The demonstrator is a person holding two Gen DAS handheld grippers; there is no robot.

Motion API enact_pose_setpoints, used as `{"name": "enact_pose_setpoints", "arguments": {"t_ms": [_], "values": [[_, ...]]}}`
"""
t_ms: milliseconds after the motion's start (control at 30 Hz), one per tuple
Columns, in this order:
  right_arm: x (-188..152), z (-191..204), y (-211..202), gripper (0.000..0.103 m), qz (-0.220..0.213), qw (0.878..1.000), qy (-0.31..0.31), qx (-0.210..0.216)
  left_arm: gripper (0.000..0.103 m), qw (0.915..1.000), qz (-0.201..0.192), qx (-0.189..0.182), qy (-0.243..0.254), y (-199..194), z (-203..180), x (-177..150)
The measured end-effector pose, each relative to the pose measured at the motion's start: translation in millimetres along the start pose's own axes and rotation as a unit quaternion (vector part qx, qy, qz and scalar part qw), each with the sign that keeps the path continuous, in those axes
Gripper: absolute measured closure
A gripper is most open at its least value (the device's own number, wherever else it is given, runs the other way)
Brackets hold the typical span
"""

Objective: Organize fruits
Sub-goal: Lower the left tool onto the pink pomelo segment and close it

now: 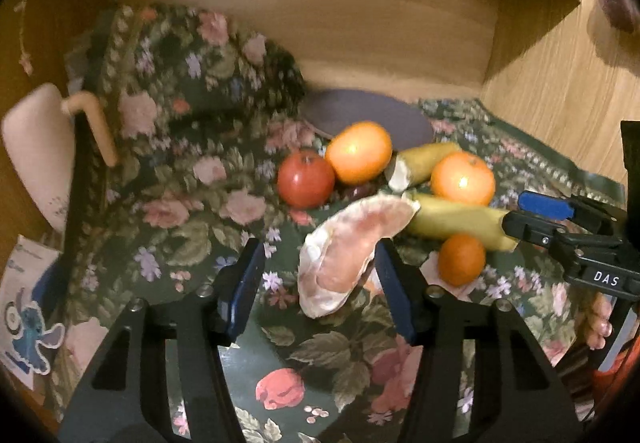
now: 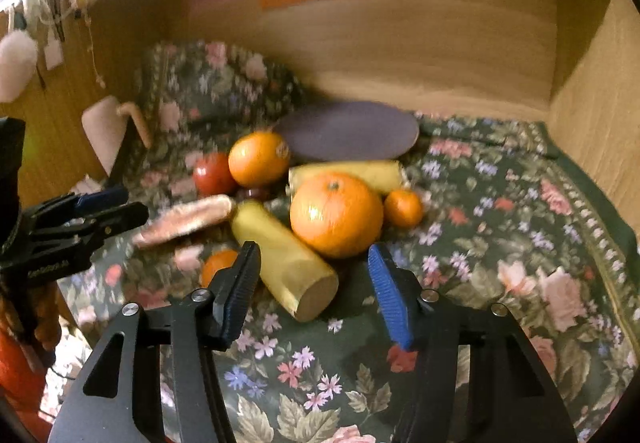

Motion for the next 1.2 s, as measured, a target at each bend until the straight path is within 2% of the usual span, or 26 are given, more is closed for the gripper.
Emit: {"name": "enact_pose_setpoints", "arguments": {"t_ms": [133,200,267,433,533,600,700,833,1067,1200], "values": [[-6,1,14,0.05,0.023,1.0,-0.005,0.007,0.043,0.9995,0.026,-0.008,0.014,17,-4,-7],[-7,1,19,0.05,0.031,0.999,-0.004,0.015,0.034,0.9992,0.036,-0.008,0.017,25,-5,-8],[-7,1,24,0.05,0.036,0.999,-0.002,0.024,0.032,0.9988,0.044,-0.009,0.019,32,-6,-9],[-6,3,28,0.05,0.043,0.998,-0.006,0.04,0.032,0.9982,0.05,-0.011,0.032,40,-9,-7],[-6,3,28,0.052,0.043,0.998,-0.007,0.048,0.036,0.9981,0.047,-0.003,0.039,44,-10,-7],[-6,4,26,0.055,0.041,0.998,-0.012,0.047,0.052,0.9981,0.045,-0.005,0.042,43,-12,-7],[-6,3,19,0.059,0.037,0.998,-0.008,0.05,0.063,0.998,0.046,-0.005,0.043,40,-13,-9],[-13,-2,8,0.062,0.034,0.998,0.001,0.052,0.064,0.9984,0.045,0.002,0.035,33,-9,-14],[-17,-3,-15,0.063,0.029,0.999,-0.025,0.018,0.064,0.998,0.041,0.036,0.031,8,-1,-32],[-19,-2,-13,0.064,0.047,0.998,-0.042,0.011,0.064,0.9977,0.044,0.042,0.031,-2,4,-43]]}}
Point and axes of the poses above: each gripper's, at about its wrist camera, not at the fingertips, and y roughly the way its jaws point, z to its left, x to its top, the point moved 7 cm from there along y, roughly the way its jaws point, and after that the axes turned 5 degrees about x, right-handed, at the moved point
